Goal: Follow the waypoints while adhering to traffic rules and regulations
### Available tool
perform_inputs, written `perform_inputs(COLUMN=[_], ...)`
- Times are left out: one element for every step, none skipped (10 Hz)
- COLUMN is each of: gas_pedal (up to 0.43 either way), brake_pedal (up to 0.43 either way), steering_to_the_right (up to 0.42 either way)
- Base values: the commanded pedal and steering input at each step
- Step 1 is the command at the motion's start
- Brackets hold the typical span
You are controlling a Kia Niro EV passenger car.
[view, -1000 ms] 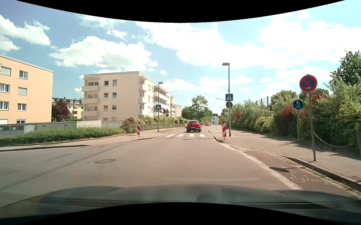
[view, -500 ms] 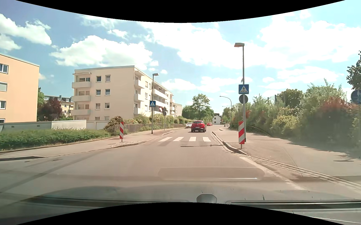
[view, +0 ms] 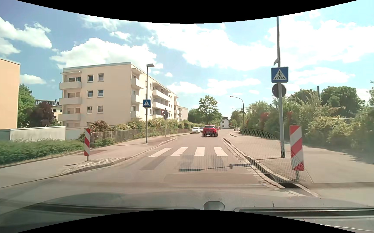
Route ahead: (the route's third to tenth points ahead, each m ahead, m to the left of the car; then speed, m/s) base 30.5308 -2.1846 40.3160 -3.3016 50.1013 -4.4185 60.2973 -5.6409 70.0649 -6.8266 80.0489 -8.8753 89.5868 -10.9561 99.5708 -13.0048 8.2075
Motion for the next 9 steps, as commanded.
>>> perform_inputs(gas_pedal=[0.059, 0.059, 0.059, 0.059, 0.059, 0.059, 0.059, 0.059, 0.059], brake_pedal=[0.006, 0.006, 0.006, 0.006, 0.006, 0.006, 0.006, 0.006, 0.006], steering_to_the_right=[0.005, 0.012, 0.018, 0.019, 0.019, 0.019, 0.019, 0.019, 0.019])
